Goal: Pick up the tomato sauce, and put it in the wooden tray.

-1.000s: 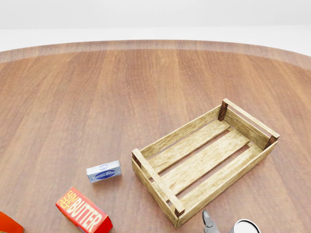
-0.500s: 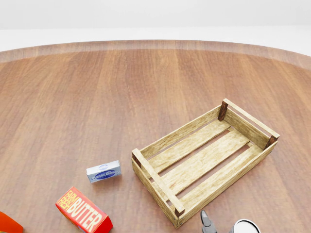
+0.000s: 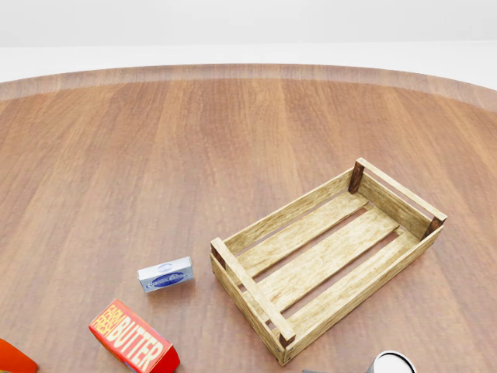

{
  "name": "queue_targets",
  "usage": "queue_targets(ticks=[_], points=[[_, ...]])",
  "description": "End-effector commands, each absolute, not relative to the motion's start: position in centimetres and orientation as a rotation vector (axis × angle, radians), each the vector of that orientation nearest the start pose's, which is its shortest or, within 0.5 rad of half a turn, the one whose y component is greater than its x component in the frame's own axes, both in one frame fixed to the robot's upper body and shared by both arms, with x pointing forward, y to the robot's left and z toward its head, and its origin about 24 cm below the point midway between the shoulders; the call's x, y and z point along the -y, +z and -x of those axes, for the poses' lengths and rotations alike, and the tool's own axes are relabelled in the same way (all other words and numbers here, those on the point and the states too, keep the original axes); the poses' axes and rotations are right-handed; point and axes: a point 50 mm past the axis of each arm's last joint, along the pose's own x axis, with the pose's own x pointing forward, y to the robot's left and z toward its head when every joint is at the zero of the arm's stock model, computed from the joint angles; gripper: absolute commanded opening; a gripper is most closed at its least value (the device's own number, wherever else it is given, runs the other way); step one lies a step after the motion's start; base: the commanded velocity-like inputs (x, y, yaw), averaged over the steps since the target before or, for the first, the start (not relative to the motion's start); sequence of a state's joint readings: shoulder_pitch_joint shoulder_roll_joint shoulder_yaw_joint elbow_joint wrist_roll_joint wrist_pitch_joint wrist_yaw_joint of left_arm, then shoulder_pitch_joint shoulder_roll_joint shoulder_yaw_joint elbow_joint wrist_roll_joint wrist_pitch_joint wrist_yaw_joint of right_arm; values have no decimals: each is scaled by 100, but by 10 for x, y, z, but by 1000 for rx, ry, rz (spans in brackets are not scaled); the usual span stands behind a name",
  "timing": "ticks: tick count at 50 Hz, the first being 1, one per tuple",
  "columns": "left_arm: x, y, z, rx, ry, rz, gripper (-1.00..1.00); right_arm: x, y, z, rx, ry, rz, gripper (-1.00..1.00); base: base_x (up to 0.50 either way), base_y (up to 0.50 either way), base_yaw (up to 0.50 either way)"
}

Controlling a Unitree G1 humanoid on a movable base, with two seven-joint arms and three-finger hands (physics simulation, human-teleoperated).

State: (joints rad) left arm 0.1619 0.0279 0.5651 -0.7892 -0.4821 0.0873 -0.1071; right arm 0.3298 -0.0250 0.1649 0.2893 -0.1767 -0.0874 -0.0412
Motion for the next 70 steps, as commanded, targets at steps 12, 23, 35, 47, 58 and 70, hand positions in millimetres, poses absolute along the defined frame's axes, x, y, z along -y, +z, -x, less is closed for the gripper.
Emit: queue_targets(ticks=[12,23,35,47,58,70], points=[[-252,186,-154,660,267,133,93,134,-79,-146,-515,99,194,-100,0,0,0],[-251,186,-154,657,265,131,92,134,-73,-144,-494,106,170,-100,0,0,0],[-251,187,-153,661,266,131,92,131,-48,-137,-394,114,175,-100,0,0,0],[-251,187,-154,660,265,130,92,128,-12,-127,-263,122,198,-100,0,0,0],[-251,185,-155,652,265,131,93,128,20,-114,-159,119,213,-100,0,0,0],[-252,184,-157,644,269,134,92,126,45,-101,-85,117,236,-100,0,0,0]])
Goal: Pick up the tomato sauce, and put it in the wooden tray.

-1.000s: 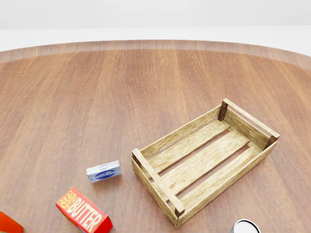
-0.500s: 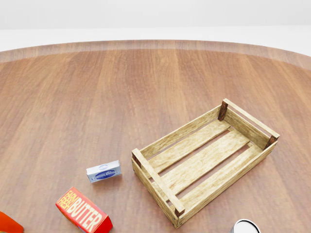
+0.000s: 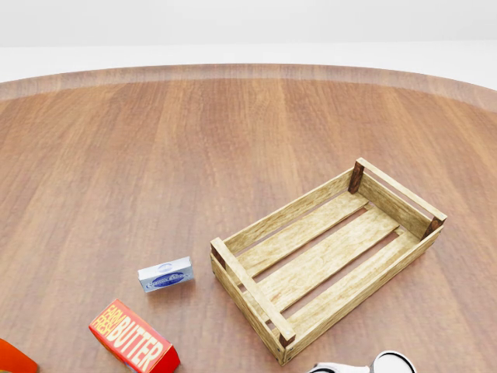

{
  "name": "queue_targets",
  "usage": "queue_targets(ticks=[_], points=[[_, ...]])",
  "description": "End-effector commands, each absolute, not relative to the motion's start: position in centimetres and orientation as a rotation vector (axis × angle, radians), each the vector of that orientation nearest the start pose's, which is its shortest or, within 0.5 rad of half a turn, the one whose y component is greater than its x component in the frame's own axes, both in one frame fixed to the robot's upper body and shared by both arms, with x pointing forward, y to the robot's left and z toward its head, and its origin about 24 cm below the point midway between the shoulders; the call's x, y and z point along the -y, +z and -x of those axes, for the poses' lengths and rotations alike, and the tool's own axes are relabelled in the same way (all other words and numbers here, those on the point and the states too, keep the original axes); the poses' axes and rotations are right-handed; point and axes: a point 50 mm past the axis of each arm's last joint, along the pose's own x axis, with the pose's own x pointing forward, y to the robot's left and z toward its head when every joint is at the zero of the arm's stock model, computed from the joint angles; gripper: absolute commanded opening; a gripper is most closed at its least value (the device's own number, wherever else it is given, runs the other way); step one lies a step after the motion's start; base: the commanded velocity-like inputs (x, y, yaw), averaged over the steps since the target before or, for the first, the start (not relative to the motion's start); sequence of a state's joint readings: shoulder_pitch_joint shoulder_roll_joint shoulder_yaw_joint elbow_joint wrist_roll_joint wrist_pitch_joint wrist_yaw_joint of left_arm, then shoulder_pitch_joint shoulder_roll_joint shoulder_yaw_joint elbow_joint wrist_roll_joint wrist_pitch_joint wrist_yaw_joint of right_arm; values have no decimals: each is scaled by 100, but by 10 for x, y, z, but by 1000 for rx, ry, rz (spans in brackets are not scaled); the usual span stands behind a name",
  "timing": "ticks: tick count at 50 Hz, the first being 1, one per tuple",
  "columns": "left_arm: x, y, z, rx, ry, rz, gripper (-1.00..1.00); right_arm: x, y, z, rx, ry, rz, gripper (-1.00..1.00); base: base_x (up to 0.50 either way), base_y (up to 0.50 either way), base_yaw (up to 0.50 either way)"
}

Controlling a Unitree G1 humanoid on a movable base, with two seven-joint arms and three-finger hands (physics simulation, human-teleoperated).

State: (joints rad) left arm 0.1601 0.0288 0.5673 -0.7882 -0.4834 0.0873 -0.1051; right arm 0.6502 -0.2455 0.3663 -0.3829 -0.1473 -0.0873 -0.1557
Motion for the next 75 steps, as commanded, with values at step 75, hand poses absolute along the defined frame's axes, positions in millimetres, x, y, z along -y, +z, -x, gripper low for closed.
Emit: queue_targets(ticks=[75], points=[[-249,184,-156,643,260,130,93,119,154,-150,414,62,112,-100,0,0,0]])
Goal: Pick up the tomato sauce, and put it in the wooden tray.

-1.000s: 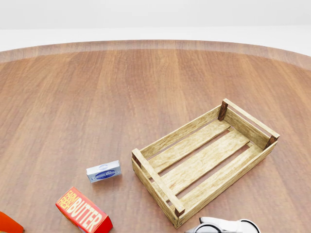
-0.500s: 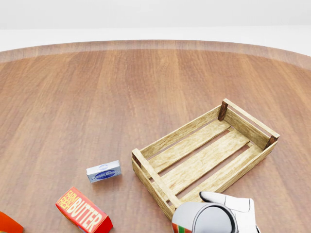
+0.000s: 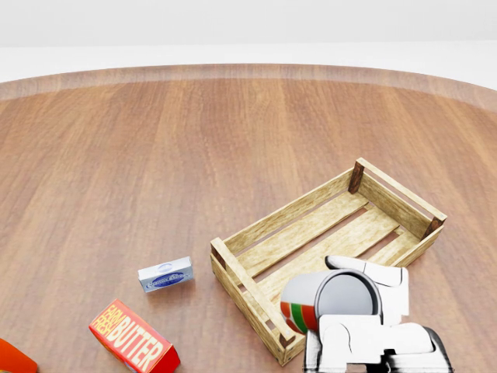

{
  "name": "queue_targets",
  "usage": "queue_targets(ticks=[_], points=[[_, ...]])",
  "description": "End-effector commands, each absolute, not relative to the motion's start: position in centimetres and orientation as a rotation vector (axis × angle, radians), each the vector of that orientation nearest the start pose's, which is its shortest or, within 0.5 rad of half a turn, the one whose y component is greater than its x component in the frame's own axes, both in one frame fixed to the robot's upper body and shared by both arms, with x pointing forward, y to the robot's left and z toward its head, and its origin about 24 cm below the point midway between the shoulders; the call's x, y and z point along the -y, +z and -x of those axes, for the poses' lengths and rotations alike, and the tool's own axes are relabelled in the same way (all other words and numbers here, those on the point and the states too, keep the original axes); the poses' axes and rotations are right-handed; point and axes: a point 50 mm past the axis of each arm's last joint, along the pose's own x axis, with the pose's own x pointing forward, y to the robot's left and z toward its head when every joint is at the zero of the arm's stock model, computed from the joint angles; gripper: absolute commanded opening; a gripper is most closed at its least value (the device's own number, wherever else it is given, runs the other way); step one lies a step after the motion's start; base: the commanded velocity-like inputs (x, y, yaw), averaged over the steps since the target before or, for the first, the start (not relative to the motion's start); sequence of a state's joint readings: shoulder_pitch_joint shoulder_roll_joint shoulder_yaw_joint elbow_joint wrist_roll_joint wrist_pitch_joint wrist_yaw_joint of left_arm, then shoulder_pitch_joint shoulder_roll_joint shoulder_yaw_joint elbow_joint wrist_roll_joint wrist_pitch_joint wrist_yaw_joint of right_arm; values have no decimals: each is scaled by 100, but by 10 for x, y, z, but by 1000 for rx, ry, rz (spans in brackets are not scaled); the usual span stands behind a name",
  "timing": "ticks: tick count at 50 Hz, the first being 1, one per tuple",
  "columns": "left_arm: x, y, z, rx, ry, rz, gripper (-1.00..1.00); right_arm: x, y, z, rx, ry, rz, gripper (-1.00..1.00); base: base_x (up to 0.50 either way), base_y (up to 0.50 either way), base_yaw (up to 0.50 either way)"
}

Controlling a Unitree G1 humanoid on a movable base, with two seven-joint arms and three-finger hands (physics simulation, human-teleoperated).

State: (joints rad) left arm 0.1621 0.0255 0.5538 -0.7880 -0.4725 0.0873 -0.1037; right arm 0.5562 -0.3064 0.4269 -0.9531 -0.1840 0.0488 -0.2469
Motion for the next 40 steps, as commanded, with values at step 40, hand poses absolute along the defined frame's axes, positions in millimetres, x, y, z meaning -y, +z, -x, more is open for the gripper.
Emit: queue_targets(ticks=[40], points=[[-249,183,-158,640,258,132,93,116,135,-233,370,48,168,-100,0,0,0]])
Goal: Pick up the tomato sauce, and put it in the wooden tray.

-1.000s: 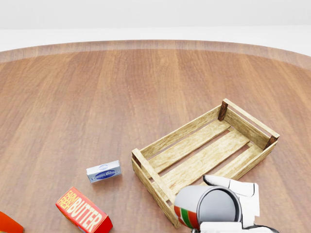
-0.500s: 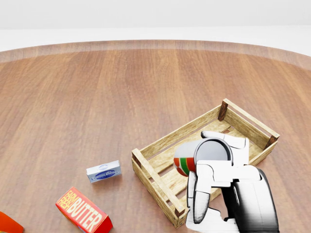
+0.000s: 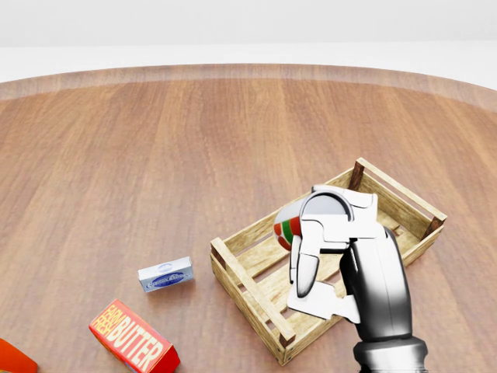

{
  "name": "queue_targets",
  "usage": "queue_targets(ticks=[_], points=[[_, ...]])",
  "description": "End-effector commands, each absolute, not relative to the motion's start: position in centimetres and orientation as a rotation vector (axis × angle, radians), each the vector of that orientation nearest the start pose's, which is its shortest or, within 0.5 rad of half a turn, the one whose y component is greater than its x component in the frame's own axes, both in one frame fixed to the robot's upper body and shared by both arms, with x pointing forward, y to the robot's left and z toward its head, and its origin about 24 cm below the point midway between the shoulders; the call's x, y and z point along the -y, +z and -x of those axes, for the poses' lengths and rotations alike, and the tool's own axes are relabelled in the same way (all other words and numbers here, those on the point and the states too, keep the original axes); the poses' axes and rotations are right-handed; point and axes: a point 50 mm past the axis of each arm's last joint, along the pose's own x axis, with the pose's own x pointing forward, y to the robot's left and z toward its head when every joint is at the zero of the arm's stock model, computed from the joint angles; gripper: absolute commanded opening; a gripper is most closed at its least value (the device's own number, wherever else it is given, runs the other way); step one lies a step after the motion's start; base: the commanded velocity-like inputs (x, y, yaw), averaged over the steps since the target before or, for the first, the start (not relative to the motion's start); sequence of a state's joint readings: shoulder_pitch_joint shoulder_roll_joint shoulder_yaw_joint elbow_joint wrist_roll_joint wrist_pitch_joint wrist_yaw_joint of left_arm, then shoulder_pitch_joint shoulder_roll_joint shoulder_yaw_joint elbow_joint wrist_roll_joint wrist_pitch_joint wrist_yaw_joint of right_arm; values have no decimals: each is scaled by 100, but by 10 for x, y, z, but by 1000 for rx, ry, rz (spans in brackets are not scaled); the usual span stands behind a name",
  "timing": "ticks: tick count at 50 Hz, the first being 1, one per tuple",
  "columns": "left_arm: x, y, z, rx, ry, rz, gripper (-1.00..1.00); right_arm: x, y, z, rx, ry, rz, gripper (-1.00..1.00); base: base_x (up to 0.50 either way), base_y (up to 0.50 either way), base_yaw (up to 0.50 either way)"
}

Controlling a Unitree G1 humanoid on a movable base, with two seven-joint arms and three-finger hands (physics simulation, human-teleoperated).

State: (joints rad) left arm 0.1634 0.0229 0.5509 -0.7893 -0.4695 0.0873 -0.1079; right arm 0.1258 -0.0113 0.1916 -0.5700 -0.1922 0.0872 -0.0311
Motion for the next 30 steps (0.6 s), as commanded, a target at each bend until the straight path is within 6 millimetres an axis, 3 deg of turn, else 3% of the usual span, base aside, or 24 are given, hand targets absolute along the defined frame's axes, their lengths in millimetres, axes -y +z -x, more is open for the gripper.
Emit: queue_targets(ticks=[1,18,30], points=[[-249,183,-158,640,259,132,93,116,133,-236,360,48,173,-100,0,0,0],[-252,182,-158,639,266,139,93,117,97,-284,176,33,197,-100,0,0,0],[-251,182,-160,634,263,139,93,126,78,-300,78,6,205,-100,0,0,0]])
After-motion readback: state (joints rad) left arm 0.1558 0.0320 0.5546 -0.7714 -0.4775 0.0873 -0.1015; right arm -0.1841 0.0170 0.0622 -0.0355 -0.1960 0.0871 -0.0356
